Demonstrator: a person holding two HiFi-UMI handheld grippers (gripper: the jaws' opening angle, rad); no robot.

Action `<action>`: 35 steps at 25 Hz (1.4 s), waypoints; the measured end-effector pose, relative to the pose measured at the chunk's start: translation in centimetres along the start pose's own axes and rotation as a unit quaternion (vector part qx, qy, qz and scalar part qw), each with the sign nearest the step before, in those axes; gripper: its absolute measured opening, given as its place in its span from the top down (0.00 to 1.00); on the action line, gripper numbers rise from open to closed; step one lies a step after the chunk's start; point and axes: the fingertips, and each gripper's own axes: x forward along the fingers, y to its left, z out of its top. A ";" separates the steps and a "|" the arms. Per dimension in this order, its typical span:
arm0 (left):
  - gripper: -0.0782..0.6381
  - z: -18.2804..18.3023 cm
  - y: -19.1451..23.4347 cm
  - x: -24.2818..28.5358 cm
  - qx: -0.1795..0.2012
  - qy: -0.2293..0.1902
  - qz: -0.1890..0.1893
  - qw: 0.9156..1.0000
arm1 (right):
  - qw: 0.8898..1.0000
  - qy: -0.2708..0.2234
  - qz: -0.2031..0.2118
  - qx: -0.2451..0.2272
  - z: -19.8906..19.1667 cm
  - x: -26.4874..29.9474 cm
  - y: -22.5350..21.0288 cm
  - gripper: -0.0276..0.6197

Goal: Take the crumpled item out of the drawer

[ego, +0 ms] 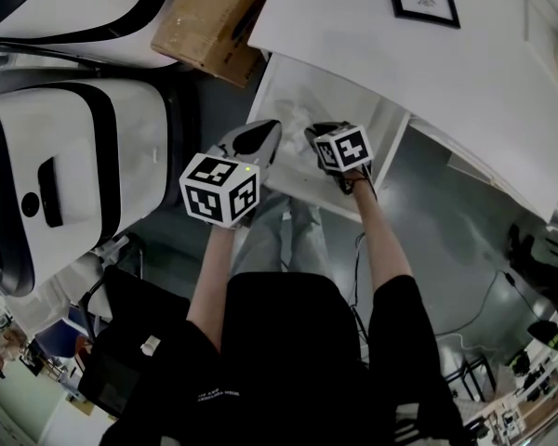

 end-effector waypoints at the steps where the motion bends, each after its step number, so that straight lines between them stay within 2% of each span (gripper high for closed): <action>1: 0.89 0.0 -0.1 0.0 0.001 -0.001 0.000 1.000 | 1.000 -0.003 -0.001 0.000 0.2 -0.2 0.0 0.89; 5: 0.89 0.3 -0.5 -0.3 0.015 -0.003 0.001 1.000 | 1.000 -0.019 0.000 -0.001 1.2 -1.8 0.5 0.89; 12: 0.89 1.9 -1.9 -1.6 0.040 -0.034 -0.009 0.999 | 0.998 -0.057 -0.005 -0.016 2.7 -5.3 1.8 0.89; 17: 0.89 3.4 -2.8 -3.1 0.056 -0.061 -0.009 0.997 | 0.993 -0.112 -0.019 -0.013 4.3 -9.4 2.6 0.89; 23: 0.89 5.3 -4.1 -4.9 0.085 -0.097 -0.010 0.992 | 0.979 -0.200 -0.025 -0.002 6.4 -14.9 4.2 0.89; 30: 0.89 6.7 -5.9 -6.8 0.114 -0.122 -0.026 0.986 | 0.962 -0.270 -0.036 -0.007 8.8 -19.8 6.4 0.89; 35: 0.89 7.5 -7.2 -8.1 0.126 -0.141 -0.039 0.981 | 0.946 -0.321 -0.053 -0.003 10.1 -23.2 7.3 0.89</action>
